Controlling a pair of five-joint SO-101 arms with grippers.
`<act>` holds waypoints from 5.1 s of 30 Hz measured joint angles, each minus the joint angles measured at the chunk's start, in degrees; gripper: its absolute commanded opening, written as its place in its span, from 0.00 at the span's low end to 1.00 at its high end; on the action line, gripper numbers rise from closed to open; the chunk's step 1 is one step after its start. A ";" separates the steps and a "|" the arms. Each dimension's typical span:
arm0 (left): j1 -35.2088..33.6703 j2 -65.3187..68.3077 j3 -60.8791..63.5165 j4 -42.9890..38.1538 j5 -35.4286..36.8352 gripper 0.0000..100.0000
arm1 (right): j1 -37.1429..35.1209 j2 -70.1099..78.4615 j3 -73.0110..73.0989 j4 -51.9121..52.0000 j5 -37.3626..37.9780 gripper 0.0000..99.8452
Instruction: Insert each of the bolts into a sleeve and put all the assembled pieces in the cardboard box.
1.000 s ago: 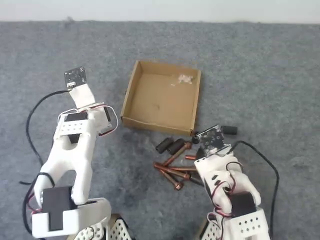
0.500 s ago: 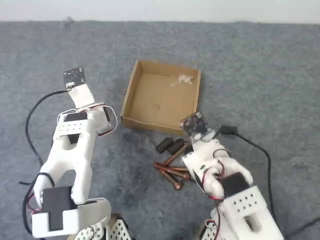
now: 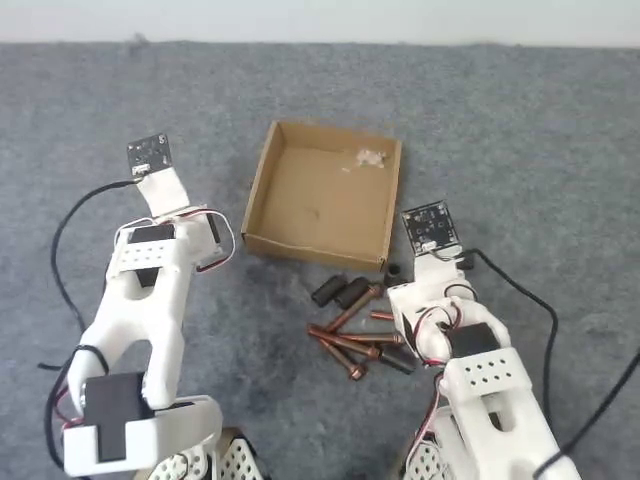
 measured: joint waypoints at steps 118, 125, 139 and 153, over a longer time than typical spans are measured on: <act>0.00 0.35 0.00 0.00 0.00 0.01 | 1.14 64.62 -54.68 10.37 2.20 0.01; 0.00 0.35 0.00 0.00 0.00 0.01 | 4.75 63.03 -55.21 20.48 2.29 0.01; 2.20 0.35 -0.18 2.90 -6.24 0.01 | 18.55 27.25 -22.68 14.68 2.37 0.01; 35.69 -12.57 -2.64 19.08 -16.62 0.01 | 30.59 29.89 -20.13 9.58 2.37 0.01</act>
